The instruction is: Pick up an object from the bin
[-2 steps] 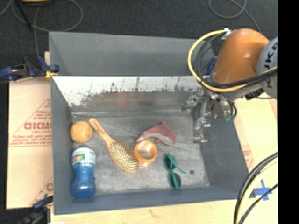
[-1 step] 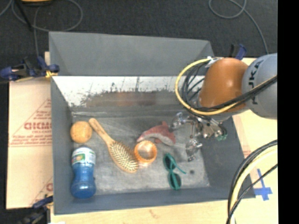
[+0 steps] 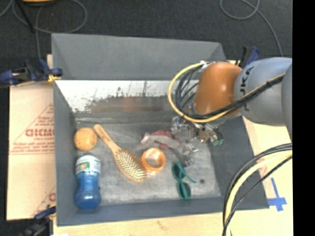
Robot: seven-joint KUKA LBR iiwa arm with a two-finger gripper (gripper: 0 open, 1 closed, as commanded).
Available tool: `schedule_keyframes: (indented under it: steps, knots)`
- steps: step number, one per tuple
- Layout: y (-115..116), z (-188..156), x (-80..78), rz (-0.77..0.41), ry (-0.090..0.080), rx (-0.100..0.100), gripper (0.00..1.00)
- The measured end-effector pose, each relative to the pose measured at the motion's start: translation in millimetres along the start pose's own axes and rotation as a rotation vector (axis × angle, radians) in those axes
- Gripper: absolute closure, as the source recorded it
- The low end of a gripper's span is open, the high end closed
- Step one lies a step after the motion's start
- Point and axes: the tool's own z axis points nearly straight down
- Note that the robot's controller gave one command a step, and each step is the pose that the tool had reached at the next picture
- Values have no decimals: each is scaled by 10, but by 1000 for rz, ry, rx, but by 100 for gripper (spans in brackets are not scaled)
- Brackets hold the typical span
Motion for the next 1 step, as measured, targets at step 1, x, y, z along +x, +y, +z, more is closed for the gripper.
schedule_keyframes:
  steps: [1]
  knots:
    - [398, -27, -140, -136, -7, 7, 0]
